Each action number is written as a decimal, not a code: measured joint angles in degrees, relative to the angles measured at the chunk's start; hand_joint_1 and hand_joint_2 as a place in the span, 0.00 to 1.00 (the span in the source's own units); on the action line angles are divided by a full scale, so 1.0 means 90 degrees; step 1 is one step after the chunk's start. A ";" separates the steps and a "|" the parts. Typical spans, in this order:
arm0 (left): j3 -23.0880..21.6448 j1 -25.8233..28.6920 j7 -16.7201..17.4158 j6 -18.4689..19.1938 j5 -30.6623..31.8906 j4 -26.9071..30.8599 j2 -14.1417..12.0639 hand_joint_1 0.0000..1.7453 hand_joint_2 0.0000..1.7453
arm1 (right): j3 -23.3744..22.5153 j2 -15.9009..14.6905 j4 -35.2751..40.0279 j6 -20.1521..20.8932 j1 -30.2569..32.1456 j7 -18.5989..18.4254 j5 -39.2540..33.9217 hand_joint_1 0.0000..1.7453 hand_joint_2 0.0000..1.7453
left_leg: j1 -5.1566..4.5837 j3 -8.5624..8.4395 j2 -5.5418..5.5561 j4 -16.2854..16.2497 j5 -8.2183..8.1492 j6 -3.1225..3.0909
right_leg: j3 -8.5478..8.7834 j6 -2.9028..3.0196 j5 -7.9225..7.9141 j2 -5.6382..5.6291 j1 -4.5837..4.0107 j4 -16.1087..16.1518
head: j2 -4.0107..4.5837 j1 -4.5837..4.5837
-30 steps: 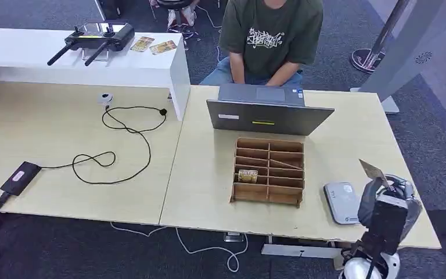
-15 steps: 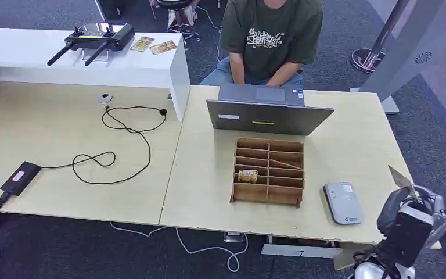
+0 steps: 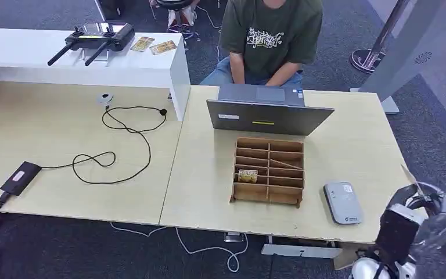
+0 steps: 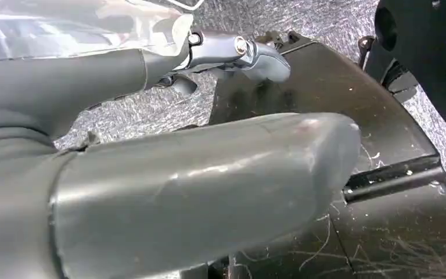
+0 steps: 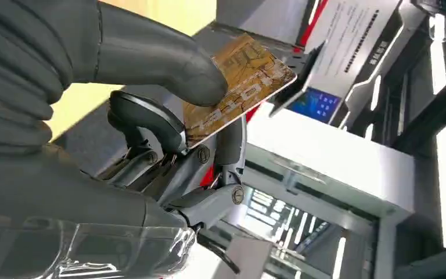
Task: Pass the card to the sensor for recognition and then transmit it.
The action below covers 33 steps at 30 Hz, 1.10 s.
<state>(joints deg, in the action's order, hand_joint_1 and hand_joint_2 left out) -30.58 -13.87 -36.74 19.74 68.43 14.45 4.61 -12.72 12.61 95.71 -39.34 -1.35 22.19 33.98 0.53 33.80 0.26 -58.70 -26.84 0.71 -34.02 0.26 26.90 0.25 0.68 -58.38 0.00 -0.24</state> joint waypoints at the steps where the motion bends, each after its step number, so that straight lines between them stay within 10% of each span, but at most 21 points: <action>1: 0.0000 -0.0003 -0.0005 0.0007 0.0007 0.0000 0.0002 0.00 0.00 | 0.0005 0.0000 -0.0029 0.0000 -0.0073 -0.0034 0.0248 0.91 1.00 | 0.0000 -0.0001 0.0000 0.0000 0.0000 0.0000 | 0.0000 0.0000 0.0000 0.0000 0.0000 0.0000 | 0.0000 0.0000; 17: -0.0138 -0.0272 -0.0168 0.0284 0.0129 0.0000 0.0100 0.00 0.00 | -0.0012 0.0151 -0.0821 -0.0007 -0.1488 -0.0287 0.3655 0.89 1.00 | 0.0000 -0.0002 0.0001 0.0000 0.0003 0.0000 | 0.0000 0.0002 -0.0002 0.0000 0.0000 -0.0003 | 0.0000 0.0000; 33: -0.0262 -0.0289 -0.0304 0.0279 0.0194 0.0000 0.0097 0.00 0.00 | 0.0148 0.0262 -0.2035 -0.0010 -0.2682 -0.0888 0.4409 0.91 1.00 | 0.0000 -0.0003 0.0000 0.0000 0.0006 0.0003 | -0.0001 0.0004 -0.0005 -0.0001 0.0000 -0.0004 | 0.0000 -0.0002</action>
<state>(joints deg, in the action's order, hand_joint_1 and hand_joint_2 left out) -32.94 -16.47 -39.47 22.25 70.18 14.45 5.49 -11.39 14.97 77.40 -39.43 -25.49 14.19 73.65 0.53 33.77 0.26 -58.70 -26.79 0.74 -34.03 0.30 26.86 0.24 0.68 -58.41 0.00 -0.26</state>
